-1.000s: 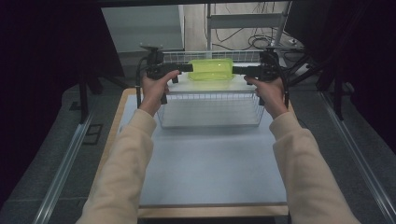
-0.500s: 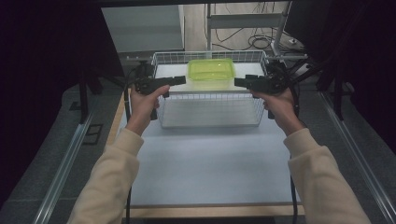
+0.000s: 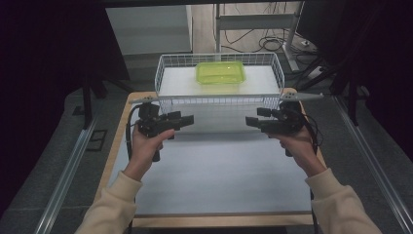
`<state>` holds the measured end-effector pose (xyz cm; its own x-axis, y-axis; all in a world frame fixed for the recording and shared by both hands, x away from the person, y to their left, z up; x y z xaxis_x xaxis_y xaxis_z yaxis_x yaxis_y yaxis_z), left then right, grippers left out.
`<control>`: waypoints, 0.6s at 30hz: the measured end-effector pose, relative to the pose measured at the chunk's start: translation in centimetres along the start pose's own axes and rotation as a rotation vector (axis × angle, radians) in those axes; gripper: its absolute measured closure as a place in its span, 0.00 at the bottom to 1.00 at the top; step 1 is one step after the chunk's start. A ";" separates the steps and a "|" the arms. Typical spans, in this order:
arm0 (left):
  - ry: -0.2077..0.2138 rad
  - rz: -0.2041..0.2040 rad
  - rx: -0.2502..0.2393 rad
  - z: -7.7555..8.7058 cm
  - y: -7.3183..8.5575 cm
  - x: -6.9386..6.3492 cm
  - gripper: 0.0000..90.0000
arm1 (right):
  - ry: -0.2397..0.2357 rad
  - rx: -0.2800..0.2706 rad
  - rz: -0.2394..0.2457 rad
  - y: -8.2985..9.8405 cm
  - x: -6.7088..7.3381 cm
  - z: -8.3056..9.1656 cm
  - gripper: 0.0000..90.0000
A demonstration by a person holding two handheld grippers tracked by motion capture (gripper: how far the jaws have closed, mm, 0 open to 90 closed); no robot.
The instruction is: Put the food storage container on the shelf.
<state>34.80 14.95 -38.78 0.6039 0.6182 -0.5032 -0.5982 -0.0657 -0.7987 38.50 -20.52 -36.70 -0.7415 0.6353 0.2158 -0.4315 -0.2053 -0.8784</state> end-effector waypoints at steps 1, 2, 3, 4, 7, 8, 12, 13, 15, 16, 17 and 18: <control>0.002 0.001 0.004 0.2 0.7 0.0 0.31 | -0.007 0.000 0.000 0.6 0.1 0.1 0.34; 0.006 0.004 0.004 0.4 1.3 0.1 0.31 | -0.014 0.001 0.005 1.2 0.2 0.1 0.34; 0.007 0.007 0.004 0.6 2.0 0.1 0.31 | -0.017 0.005 0.002 1.9 0.3 0.1 0.34; 0.006 0.008 0.007 0.7 2.7 0.2 0.31 | -0.020 0.009 0.004 2.5 0.4 0.1 0.33; -0.015 -0.004 0.029 0.8 5.0 0.4 0.31 | -0.024 0.018 0.011 4.7 0.6 0.1 0.32; -0.022 -0.011 0.042 0.7 5.8 0.5 0.31 | -0.026 0.021 0.012 5.4 0.6 0.0 0.32; -0.036 -0.024 0.088 0.1 8.7 0.8 0.31 | -0.024 0.050 0.001 8.3 0.6 -0.4 0.31; -0.039 -0.027 0.096 0.0 9.3 0.9 0.31 | -0.029 0.060 -0.005 9.0 0.5 -0.5 0.31; -0.040 -0.026 0.110 -0.3 10.3 0.9 0.31 | -0.029 0.080 -0.012 10.3 0.3 -0.8 0.30; -0.042 -0.028 0.115 -0.4 10.6 1.0 0.31 | -0.025 0.088 -0.016 10.8 0.3 -1.0 0.30; -0.043 -0.029 0.116 -0.5 11.0 1.1 0.31 | -0.022 0.094 -0.020 11.3 0.2 -1.2 0.30; -0.042 -0.026 0.115 -0.7 11.2 1.2 0.31 | -0.022 0.095 -0.029 11.7 0.1 -1.5 0.30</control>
<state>29.16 14.43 -48.54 0.5992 0.6506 -0.4666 -0.6402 0.0394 -0.7672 34.17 -21.78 -47.55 -0.7387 0.6257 0.2506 -0.4990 -0.2578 -0.8274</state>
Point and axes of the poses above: each handheld gripper's, and its own axes: z roughly backward along the jaws, y roughly out of its underside, x roughly to its left, the point moved 2 cm from there along -z, roughly forward along the jaws, and after that the axes turned 2 degrees about y, right-handed, at the moved point
